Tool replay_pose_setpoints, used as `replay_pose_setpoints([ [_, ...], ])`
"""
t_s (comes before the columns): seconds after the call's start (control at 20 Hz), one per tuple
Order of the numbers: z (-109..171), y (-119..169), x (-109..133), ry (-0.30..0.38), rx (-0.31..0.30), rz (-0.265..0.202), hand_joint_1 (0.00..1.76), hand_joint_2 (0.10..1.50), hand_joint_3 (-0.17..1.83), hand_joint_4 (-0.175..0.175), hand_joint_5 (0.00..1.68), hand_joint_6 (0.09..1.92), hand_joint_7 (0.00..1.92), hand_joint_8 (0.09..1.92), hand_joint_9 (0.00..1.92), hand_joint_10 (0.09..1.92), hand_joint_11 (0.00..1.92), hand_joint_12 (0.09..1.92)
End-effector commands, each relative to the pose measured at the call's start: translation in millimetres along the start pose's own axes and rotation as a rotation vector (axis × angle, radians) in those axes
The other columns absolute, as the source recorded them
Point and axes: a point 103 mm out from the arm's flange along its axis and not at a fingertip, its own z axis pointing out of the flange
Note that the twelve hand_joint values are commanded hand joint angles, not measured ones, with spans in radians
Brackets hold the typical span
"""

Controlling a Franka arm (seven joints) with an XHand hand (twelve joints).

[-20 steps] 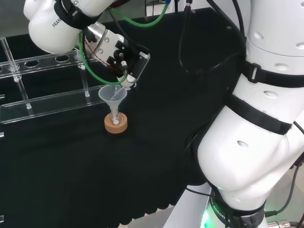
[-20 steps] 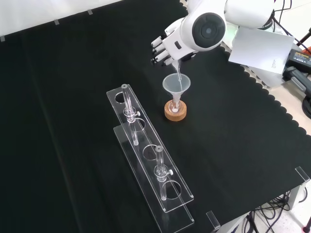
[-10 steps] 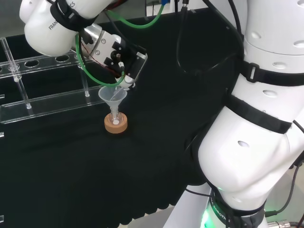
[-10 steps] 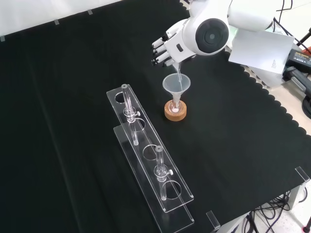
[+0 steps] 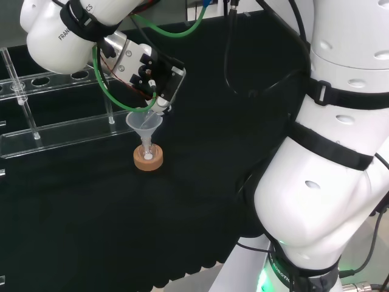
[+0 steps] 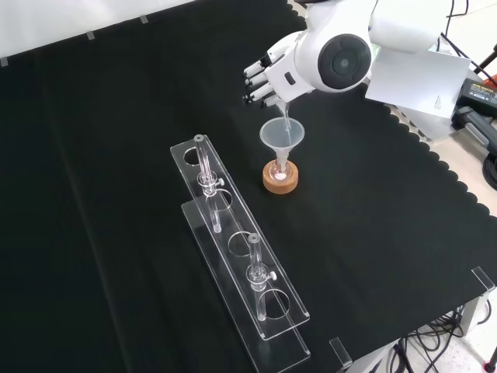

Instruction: Pour all the NaCl from the weighing funnel into the round-bottom flask.

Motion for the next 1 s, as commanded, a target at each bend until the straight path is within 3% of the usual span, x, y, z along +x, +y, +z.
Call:
replay_pose_setpoints([
  [0.05,-1.7,-0.6,0.0,-0.020,0.003,0.006,1.13,0.64,0.69,0.175,1.28,0.68,0.46,0.68,0.85,0.36,0.80,1.04],
  [1.0,-5.8,-0.9,3.6,-0.069,-0.009,0.005,1.13,0.64,0.69,0.175,1.28,0.69,0.46,0.68,0.85,0.36,0.80,1.04],
])
